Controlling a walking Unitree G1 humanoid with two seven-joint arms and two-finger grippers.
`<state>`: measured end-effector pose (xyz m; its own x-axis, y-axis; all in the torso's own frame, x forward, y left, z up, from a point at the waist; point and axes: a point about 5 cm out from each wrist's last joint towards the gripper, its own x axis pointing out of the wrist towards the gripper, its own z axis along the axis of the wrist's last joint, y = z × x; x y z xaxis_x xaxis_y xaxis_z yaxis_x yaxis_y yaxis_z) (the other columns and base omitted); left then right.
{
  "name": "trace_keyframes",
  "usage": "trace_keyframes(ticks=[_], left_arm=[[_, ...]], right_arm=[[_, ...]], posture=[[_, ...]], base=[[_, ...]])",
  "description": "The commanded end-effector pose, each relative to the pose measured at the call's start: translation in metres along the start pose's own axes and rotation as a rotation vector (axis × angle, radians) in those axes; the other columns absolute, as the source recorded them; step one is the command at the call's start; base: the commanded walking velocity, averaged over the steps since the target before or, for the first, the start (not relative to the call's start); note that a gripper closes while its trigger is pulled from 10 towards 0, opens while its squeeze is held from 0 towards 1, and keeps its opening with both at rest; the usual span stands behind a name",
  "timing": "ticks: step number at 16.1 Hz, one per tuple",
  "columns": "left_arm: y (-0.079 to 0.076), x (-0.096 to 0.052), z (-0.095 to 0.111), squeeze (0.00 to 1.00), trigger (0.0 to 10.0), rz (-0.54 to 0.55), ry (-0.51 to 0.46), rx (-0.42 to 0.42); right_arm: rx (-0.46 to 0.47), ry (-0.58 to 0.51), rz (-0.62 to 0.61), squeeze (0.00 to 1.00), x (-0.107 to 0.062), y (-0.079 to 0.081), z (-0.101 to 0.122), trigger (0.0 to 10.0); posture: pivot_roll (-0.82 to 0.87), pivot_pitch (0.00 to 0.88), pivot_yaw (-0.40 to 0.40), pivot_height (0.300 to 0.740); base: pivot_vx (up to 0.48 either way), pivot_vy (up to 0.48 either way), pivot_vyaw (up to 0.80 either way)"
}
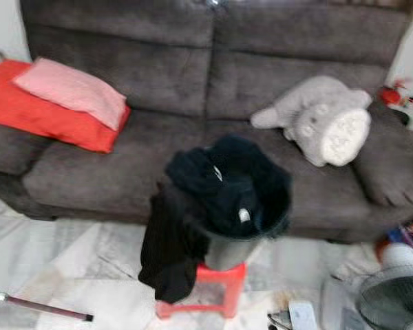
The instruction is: Hang hanger
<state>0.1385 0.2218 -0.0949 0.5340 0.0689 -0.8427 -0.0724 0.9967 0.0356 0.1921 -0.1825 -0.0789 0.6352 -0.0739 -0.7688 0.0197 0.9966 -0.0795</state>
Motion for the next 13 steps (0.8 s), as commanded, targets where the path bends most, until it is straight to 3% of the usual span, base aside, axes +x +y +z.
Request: trace_keyframes(ticks=[1,7,13], left_arm=[[-0.009,0.001,-0.001,0.0,10.0,-0.023,0.01,0.02],[-0.009,0.002,0.001,0.0,10.0,-0.024,0.004,0.027],[-0.008,0.005,0.023,0.0,10.0,0.002,-0.08,0.005]], right_arm=[[-0.001,0.015,-0.027,0.0,-0.001,-0.011,-0.005,10.0],[0.024,-0.007,-0.032,0.0,-0.001,-0.011,-0.003,10.0],[0.032,-0.022,-0.023,0.0,0.0,-0.011,0.005,10.0]], posture=[[-0.07,0.146,-0.049,0.74],[-0.07,0.147,-0.043,0.74],[-0.08,0.107,-0.051,0.74]], base=[[0.0,0.0,0.0],[0.0,0.0,0.0],[0.0,0.0,0.0]])
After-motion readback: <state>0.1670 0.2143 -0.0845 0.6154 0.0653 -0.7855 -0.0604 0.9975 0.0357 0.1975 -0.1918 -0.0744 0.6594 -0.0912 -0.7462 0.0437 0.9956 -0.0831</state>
